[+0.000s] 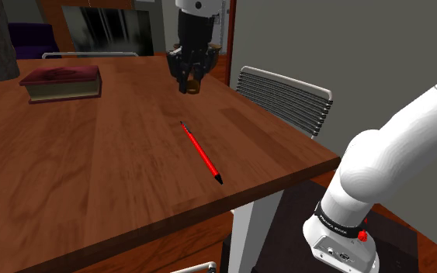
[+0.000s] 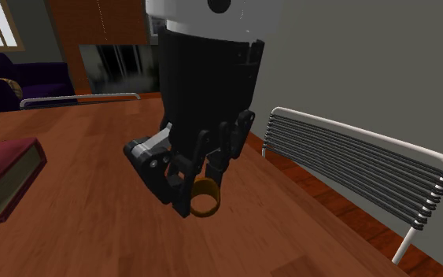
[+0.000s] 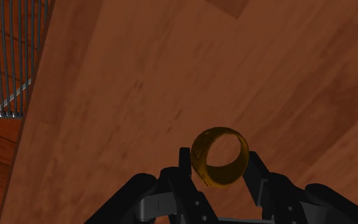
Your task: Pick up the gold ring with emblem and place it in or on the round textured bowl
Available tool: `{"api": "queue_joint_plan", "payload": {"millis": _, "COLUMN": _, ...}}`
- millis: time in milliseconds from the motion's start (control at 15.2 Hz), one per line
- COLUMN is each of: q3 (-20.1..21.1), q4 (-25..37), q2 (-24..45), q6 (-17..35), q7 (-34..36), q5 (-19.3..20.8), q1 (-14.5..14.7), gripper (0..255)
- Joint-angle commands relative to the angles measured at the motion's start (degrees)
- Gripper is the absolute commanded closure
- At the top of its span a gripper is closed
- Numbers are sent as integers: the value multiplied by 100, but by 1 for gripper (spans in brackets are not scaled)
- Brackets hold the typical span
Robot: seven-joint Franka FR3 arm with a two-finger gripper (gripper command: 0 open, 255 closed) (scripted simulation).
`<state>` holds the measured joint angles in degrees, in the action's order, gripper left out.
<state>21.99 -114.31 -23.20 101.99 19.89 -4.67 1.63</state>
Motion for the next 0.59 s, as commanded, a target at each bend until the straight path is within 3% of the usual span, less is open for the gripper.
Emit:
{"api": "queue_joint_plan", "payload": {"millis": 0, "q3": -10, "q4": 184, "q2": 19, "q6": -167, "q7": 0, "q5": 11, "q1": -8, "gripper": 255}}
{"api": "queue_joint_plan", "payload": {"millis": 528, "q3": -14, "q4": 979, "q2": 209, "q6": -780, "q7": 22, "q5": 81, "q1": -50, "gripper": 255}}
